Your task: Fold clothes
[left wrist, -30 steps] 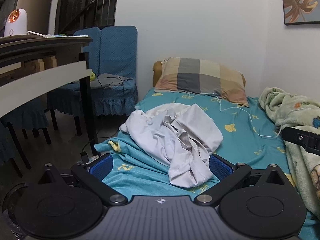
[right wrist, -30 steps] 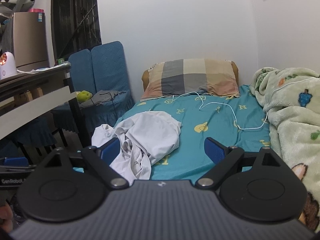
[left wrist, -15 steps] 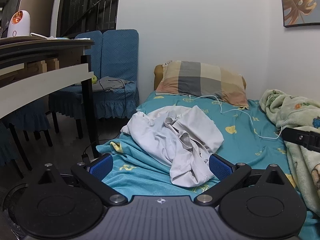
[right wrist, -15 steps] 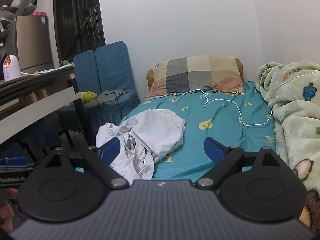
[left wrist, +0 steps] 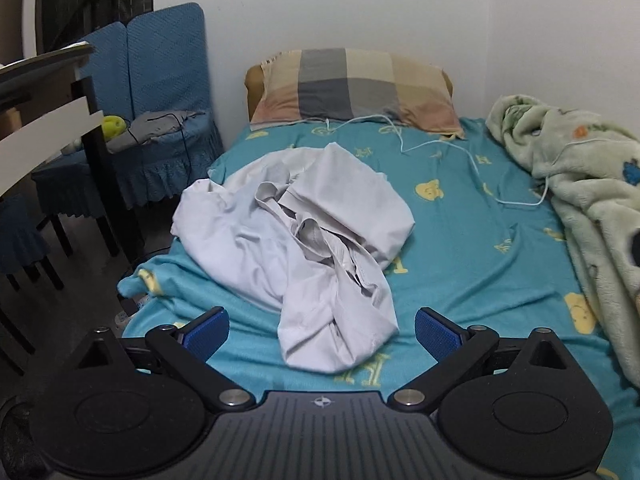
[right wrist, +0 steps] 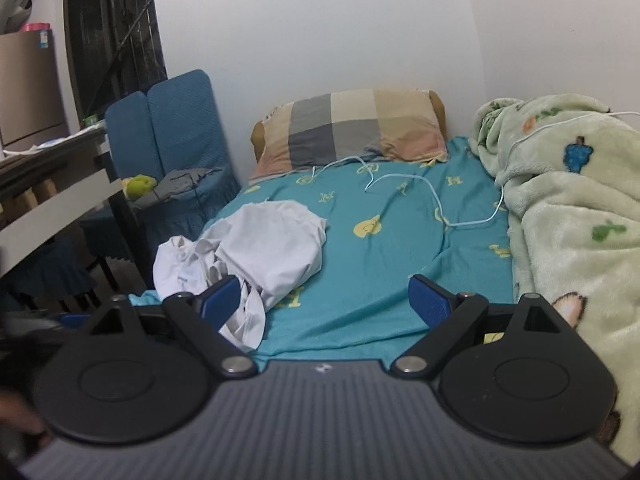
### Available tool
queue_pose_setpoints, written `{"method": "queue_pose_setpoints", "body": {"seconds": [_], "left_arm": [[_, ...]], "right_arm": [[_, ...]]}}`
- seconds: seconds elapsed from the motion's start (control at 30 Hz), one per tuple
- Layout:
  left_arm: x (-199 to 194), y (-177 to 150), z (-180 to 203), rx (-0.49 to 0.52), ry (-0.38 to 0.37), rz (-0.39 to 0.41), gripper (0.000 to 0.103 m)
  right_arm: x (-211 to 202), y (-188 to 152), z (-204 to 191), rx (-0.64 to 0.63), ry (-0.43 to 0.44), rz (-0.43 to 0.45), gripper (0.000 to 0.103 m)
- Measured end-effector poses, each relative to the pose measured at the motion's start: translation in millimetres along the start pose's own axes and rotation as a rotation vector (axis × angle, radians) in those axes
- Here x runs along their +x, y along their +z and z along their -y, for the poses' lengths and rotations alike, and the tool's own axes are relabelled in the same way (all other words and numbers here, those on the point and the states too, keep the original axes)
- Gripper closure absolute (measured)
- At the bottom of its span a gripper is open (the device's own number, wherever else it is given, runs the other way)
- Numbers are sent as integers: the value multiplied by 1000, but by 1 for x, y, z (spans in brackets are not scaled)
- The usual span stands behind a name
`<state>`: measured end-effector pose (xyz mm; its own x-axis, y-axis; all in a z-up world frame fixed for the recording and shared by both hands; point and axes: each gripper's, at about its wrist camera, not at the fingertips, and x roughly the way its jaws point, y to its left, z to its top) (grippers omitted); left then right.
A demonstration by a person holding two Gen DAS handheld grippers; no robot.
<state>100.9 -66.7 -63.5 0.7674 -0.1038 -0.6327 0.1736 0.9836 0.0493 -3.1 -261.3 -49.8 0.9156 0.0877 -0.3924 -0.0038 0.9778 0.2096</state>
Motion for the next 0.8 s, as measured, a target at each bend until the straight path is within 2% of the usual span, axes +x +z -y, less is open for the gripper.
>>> {"method": "queue_pose_setpoints", "body": {"seconds": [0.07,0.13,0.3,0.4,0.5,0.57,0.6,0.63,0.8], "left_arm": [[24,5,3,15,-2,-29,11],[45,6,5,23,-7,-53,12],[82,4,3,46,11,-58,13],[101,1,-3,43,6,-62,21],[115,-1,-11,0,-15,-58,40],[122,-2,-16,-42,-34,-60,65],[123,-3,-18,-55,-37,-57,73],[122,-3,-20,-67,-41,-53,87],[89,3,-23,-101,-65,6,97]], "right_arm": [[1,0,5,17,-11,-5,11],[5,1,13,57,-23,-31,11],[18,1,37,182,-53,-84,11],[24,1,47,227,-63,-83,11],[32,-1,53,241,-72,-86,11],[40,-4,54,233,-78,-98,11],[45,-7,54,231,-75,-113,11],[51,-8,55,233,-71,-130,11],[71,-15,56,230,-62,-166,11]]}}
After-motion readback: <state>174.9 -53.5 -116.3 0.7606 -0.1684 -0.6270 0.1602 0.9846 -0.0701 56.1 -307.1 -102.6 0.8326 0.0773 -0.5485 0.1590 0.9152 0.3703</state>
